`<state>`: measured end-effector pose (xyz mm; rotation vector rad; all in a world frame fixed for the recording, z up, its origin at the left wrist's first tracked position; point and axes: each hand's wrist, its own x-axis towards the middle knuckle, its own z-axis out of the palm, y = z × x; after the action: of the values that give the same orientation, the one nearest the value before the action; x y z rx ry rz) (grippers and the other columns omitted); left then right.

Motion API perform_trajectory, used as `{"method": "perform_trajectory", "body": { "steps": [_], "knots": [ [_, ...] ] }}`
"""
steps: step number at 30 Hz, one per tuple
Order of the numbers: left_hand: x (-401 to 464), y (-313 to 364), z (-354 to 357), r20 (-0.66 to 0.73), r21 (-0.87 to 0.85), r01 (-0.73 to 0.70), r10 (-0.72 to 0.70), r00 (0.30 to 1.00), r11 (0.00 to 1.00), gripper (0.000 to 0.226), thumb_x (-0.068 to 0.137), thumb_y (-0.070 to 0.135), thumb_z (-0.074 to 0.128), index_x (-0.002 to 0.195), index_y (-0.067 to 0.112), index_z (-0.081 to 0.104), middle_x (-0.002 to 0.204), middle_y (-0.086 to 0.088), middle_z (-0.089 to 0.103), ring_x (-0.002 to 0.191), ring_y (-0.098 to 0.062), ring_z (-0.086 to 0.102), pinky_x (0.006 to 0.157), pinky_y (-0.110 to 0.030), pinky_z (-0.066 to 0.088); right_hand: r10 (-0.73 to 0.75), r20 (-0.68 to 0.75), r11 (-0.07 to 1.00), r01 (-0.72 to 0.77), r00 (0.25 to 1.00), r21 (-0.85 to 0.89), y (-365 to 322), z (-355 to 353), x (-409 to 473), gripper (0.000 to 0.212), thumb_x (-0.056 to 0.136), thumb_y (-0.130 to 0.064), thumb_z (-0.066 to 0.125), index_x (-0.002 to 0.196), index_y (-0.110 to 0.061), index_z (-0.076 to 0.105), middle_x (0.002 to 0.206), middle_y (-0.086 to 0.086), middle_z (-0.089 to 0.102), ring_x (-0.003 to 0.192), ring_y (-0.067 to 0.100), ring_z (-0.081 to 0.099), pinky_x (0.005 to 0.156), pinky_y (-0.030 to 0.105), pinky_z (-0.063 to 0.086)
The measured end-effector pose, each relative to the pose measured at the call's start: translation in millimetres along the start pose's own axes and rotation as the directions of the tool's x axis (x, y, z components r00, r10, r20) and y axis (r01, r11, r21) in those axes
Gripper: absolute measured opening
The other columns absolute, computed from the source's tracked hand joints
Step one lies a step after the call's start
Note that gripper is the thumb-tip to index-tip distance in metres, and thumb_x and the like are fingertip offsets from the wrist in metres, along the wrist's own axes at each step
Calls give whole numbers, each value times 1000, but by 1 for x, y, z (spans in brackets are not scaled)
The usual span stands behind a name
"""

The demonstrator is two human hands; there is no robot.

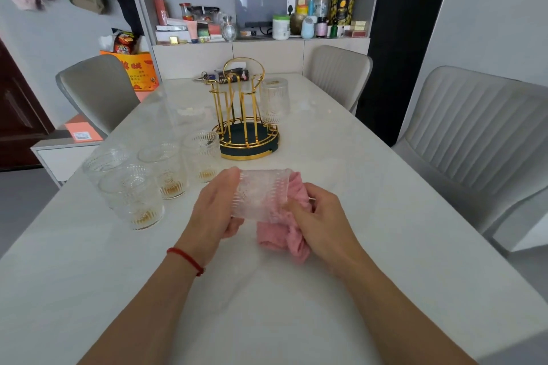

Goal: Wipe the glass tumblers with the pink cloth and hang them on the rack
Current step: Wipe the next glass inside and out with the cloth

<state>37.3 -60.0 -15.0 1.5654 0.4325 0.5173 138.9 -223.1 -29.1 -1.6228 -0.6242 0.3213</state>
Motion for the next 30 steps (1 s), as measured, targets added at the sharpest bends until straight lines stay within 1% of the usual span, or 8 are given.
{"method": "perform_trajectory", "body": {
  "steps": [5, 11, 14, 16, 19, 24, 27, 30],
  "knots": [
    [10, 1, 0, -79, 51, 233, -229, 970, 971, 45, 105, 54, 42, 101, 13, 58, 68, -10, 53, 41, -12, 45, 43, -17, 31, -5, 3, 1000, 5, 1000, -24, 4, 1, -2, 9, 94, -26, 69, 92, -19, 75, 86, -2, 78, 85, 19, 76, 82, 47, 64],
    [-1, 8, -18, 204, 86, 294, -306, 930, 952, 58, 101, 62, 40, 75, 13, 58, 54, -11, 47, 40, -19, 34, 45, -20, 16, -97, 18, 992, 98, 995, -75, 5, 2, -4, 8, 95, -27, 69, 92, -22, 74, 83, -7, 76, 78, 11, 72, 74, 34, 62],
    [-5, 7, -17, 351, -207, 270, -186, 918, 940, 46, 98, 48, 56, 119, 9, 64, 75, -19, 59, 52, -27, 50, 41, -25, 37, -10, -42, 1000, 10, 999, 1, 3, 4, -4, 15, 94, -28, 68, 83, -19, 74, 74, -5, 74, 71, 15, 71, 67, 36, 59],
    [-6, 6, -15, 320, -298, 135, -34, 947, 945, 39, 95, 39, 57, 132, 27, 56, 90, -13, 61, 58, -26, 51, 43, -26, 36, 35, -76, 998, -31, 996, 56, 3, 5, -4, 23, 90, -32, 66, 81, -12, 73, 74, 5, 73, 72, 27, 70, 66, 42, 58],
    [-6, 7, -5, 163, -108, -16, 33, 986, 994, 29, 104, 51, 50, 121, 30, 59, 83, -8, 55, 53, -17, 44, 46, -21, 23, 12, -64, 999, -9, 998, 50, 3, 0, -3, 19, 92, -28, 67, 90, -11, 74, 86, 14, 75, 86, 35, 73, 75, 53, 62],
    [-5, 6, 4, 55, 29, 263, -264, 963, 964, 60, 106, 62, 35, 94, 12, 66, 62, -13, 59, 44, -18, 43, 40, -17, 26, -33, -64, 999, 32, 997, -24, 4, -6, -2, 22, 86, -36, 67, 87, -15, 74, 82, 9, 76, 82, 35, 73, 74, 56, 61],
    [-10, 6, 0, 209, -159, 126, -91, 974, 979, 40, 106, 50, 47, 131, 26, 64, 82, -11, 61, 57, -22, 50, 42, -26, 37, 20, -98, 999, -16, 995, 49, 6, -7, -2, 17, 92, -29, 69, 86, -15, 76, 82, 8, 77, 83, 33, 75, 76, 56, 62],
    [-14, 7, 0, 228, -139, -78, 108, 968, 987, 32, 103, 48, 52, 132, 38, 58, 91, -10, 58, 62, -21, 47, 45, -26, 36, 54, -57, 995, -49, 997, 86, 6, -11, 0, 12, 95, -25, 69, 97, -18, 77, 91, 8, 78, 89, 28, 76, 80, 54, 64]
  ]
}}
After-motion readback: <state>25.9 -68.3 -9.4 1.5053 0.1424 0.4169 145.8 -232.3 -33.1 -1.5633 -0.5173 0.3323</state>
